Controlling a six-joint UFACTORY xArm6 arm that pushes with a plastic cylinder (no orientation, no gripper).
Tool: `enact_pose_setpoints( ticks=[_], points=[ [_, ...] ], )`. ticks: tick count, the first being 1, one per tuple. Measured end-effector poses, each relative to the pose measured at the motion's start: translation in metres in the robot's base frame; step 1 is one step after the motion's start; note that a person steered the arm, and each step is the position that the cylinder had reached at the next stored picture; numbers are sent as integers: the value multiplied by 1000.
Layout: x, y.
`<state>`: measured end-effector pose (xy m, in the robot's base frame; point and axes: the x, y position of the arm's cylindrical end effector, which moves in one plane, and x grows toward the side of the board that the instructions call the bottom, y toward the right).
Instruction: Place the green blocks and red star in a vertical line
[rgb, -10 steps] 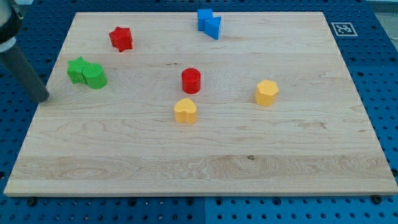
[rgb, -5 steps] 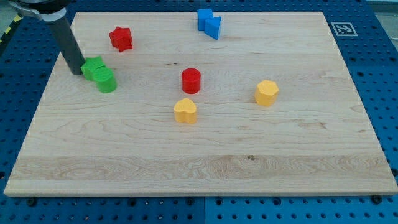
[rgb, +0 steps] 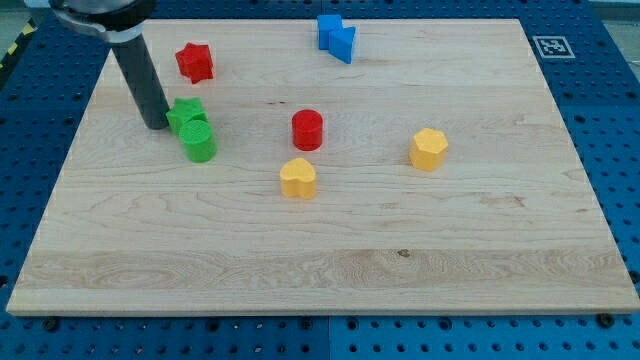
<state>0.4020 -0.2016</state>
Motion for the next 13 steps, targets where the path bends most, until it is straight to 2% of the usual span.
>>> enact_pose_setpoints(
  ticks=[3,5,6,8,10,11,12,13],
  points=[
    [30,20],
    [35,56],
    [38,54],
    [20,15],
    [-18,14],
    [-17,1],
    [3,-1],
    [3,24]
  ],
)
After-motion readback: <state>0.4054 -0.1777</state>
